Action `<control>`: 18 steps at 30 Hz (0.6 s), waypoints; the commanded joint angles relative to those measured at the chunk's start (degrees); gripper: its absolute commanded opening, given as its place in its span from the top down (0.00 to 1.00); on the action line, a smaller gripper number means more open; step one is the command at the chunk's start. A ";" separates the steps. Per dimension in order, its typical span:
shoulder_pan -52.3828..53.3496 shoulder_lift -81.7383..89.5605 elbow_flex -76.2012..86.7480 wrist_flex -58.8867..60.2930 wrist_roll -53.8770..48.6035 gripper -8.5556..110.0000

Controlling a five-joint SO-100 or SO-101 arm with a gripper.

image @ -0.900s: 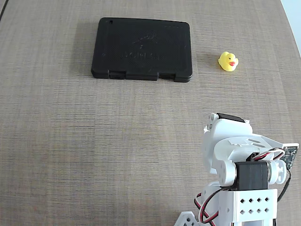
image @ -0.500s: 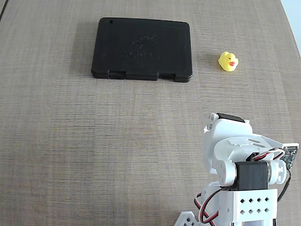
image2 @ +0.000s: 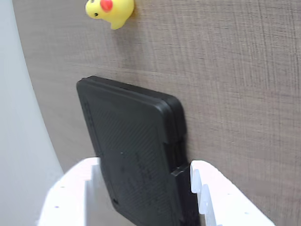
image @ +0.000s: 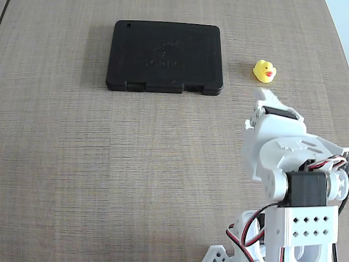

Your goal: Grasp a duck and put it on the black surface.

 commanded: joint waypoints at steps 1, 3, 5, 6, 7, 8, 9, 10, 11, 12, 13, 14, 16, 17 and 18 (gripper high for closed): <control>0.26 -22.50 -12.66 -3.43 -0.26 0.64; 0.26 -32.61 -18.98 -4.83 -0.26 0.62; 0.26 -43.42 -25.66 -5.36 -0.18 0.61; 0.26 -48.87 -28.83 -5.54 0.00 0.62; 0.26 -54.58 -32.08 -5.54 0.00 0.62; 0.35 -60.21 -35.51 -5.27 0.09 0.62; 0.35 -65.57 -38.94 -4.92 0.09 0.62; 0.44 -70.75 -42.28 -4.75 0.00 0.62; 0.44 -75.85 -45.26 -4.75 0.00 0.63; 0.53 -80.60 -48.43 -4.75 -0.09 0.63; 0.88 -84.73 -51.33 -4.66 -0.09 0.63; 1.58 -88.42 -53.88 -4.66 0.00 0.63; 3.69 -94.04 -58.97 -4.22 0.44 0.64; 4.57 -95.27 -61.17 -2.99 0.44 0.64; 5.62 -96.68 -63.98 -1.14 0.44 0.64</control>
